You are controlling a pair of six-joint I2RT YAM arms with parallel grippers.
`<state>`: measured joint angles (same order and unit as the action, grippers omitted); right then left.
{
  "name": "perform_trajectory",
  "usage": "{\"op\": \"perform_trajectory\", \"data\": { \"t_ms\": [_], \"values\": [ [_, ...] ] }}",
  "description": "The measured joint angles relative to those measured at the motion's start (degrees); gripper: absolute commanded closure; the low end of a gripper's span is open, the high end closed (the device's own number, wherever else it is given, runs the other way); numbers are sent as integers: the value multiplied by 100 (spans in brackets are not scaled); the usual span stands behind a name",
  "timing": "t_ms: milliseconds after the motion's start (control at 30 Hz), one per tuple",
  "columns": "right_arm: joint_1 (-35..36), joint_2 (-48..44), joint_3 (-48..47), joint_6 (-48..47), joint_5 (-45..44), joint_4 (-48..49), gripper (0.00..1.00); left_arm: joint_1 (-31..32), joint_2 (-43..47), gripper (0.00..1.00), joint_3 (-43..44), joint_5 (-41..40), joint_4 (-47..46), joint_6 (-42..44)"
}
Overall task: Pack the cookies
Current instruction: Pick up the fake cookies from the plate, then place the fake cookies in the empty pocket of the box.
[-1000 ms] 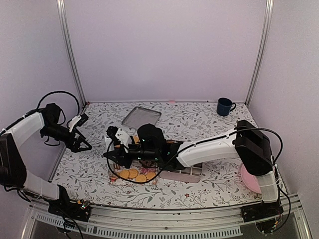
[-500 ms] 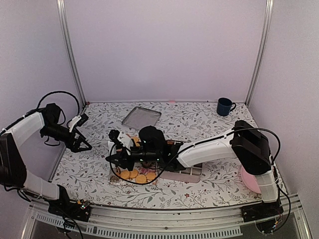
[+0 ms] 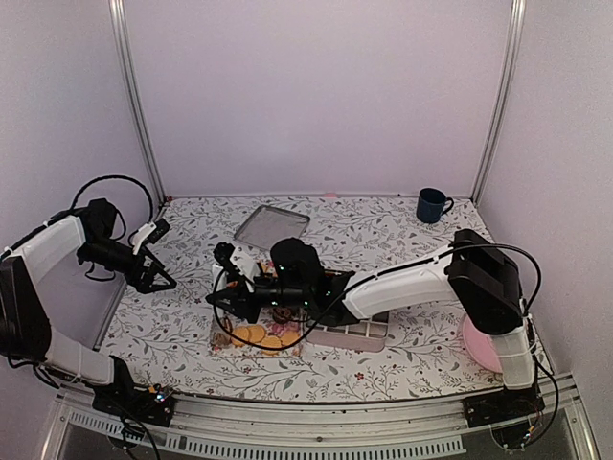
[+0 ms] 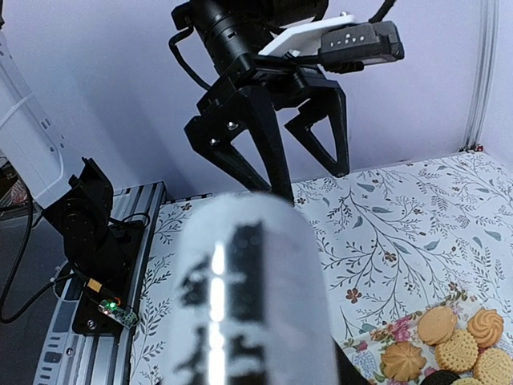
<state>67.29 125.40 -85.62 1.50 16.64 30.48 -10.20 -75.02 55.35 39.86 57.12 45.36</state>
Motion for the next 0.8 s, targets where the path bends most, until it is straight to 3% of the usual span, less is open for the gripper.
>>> {"op": "perform_trajectory", "data": {
  "t_ms": [400,800],
  "values": [
    [-317,-861,415,72,-520,-2,100,0,0,3,-2,-109,-96,-20],
    [-732,-3034,2472,42,-1849,-275,100,0,-142,4,-2,-186,-221,15]
  ]
}}
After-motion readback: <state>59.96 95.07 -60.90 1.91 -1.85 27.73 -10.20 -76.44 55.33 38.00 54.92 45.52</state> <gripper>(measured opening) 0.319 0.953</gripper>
